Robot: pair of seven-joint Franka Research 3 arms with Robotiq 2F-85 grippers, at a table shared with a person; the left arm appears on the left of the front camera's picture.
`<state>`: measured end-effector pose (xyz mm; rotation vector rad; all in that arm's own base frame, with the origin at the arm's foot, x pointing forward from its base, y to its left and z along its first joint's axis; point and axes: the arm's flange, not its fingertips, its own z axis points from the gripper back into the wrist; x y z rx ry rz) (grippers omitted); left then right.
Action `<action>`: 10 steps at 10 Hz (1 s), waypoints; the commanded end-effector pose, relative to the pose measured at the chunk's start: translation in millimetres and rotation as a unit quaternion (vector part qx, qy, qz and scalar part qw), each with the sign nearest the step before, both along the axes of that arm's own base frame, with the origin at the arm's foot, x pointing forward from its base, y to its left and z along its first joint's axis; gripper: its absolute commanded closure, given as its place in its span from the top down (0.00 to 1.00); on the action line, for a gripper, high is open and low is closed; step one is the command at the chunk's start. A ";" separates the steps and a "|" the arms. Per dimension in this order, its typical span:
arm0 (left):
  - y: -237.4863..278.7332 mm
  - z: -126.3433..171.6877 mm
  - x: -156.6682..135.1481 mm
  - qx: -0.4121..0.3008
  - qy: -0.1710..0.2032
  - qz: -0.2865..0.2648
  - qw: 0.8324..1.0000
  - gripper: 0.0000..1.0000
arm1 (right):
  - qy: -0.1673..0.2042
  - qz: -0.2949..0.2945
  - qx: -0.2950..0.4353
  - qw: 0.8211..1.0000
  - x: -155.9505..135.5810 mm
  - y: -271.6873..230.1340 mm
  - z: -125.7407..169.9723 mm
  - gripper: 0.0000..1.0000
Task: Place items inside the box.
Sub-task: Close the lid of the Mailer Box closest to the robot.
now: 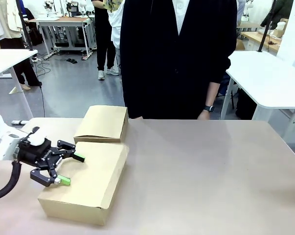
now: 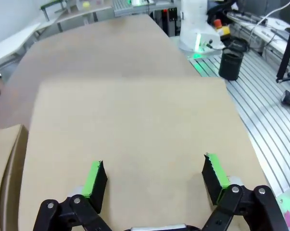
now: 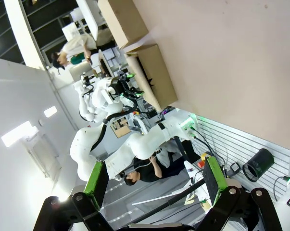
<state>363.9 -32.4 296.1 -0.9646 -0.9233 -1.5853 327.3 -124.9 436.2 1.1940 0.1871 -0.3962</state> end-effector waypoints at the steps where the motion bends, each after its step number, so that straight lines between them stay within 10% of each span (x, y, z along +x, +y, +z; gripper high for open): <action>1: 16.8 27.4 -60.6 -0.063 -0.003 0.023 0.998 1.00 | 0.005 -0.015 0.003 1.000 0.4 2.3 1.9 1.00; 4: 65.7 73.2 -63.0 -0.113 0.109 0.095 0.983 1.00 | 0.005 -0.015 0.003 1.000 0.4 2.3 1.9 1.00; 6: 83.3 90.1 -63.2 -0.122 0.269 0.254 0.921 1.00 | 0.005 -0.015 0.003 1.000 0.4 2.3 1.9 1.00; 7: 92.8 95.6 -70.0 -0.119 0.416 0.174 0.885 1.00 | 0.005 -0.015 0.003 1.000 0.4 2.3 1.9 1.00; 10: 112.5 88.9 -53.3 -0.145 0.491 0.239 0.825 1.00 | 0.005 -0.015 0.003 1.000 0.4 2.3 1.9 1.00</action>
